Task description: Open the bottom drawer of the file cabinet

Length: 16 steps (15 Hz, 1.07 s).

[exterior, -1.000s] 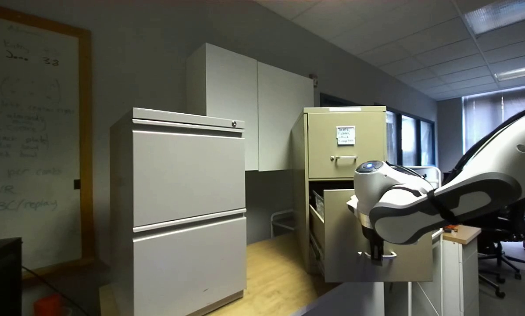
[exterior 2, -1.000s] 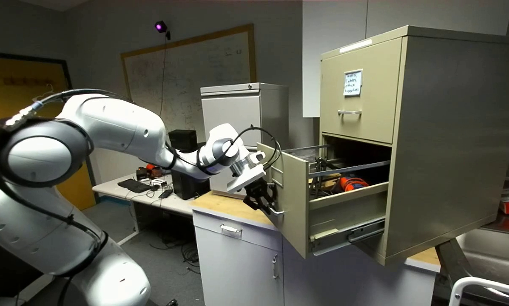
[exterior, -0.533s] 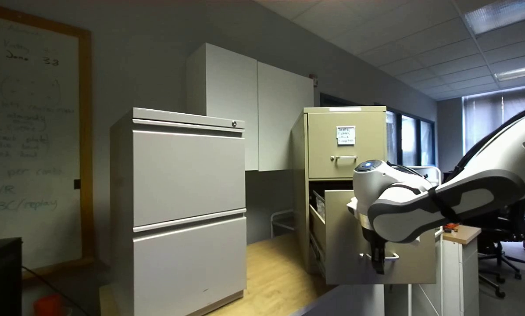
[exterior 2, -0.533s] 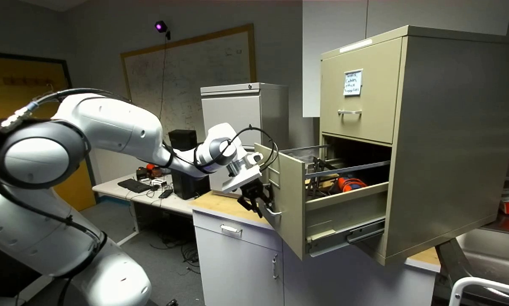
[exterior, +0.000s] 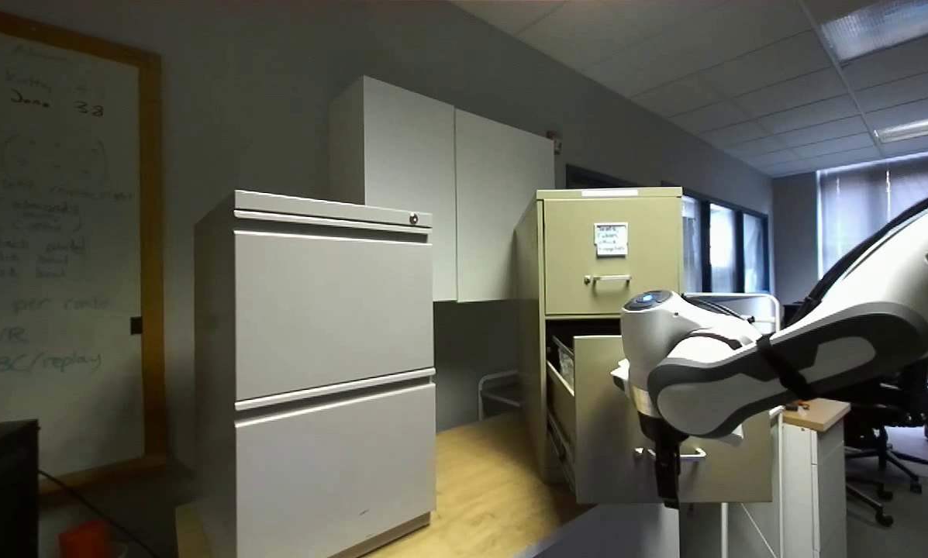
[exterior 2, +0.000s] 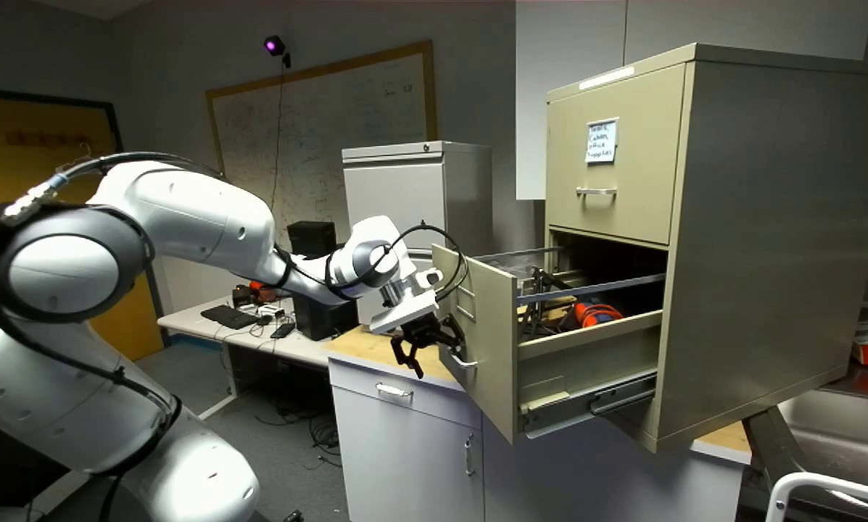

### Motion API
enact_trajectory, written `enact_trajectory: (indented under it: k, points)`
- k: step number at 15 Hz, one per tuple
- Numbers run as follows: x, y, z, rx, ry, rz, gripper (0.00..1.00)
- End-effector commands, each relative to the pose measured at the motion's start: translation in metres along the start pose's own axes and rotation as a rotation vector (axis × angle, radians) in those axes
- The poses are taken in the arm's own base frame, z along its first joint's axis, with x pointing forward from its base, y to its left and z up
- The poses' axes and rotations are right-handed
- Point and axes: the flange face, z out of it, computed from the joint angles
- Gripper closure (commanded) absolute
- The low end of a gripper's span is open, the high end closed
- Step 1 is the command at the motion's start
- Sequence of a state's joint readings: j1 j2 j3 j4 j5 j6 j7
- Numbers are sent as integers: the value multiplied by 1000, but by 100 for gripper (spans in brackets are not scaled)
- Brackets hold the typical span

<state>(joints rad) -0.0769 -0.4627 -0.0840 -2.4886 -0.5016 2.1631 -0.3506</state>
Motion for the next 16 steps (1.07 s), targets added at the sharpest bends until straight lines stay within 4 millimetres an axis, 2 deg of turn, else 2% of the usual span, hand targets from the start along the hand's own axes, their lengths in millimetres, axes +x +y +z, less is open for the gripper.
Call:
enact_trajectory:
  k: [1,16]
  points:
    - [16,-37,-20,112,11,17,0]
    - [13,-18,-44,32,112,133,0]
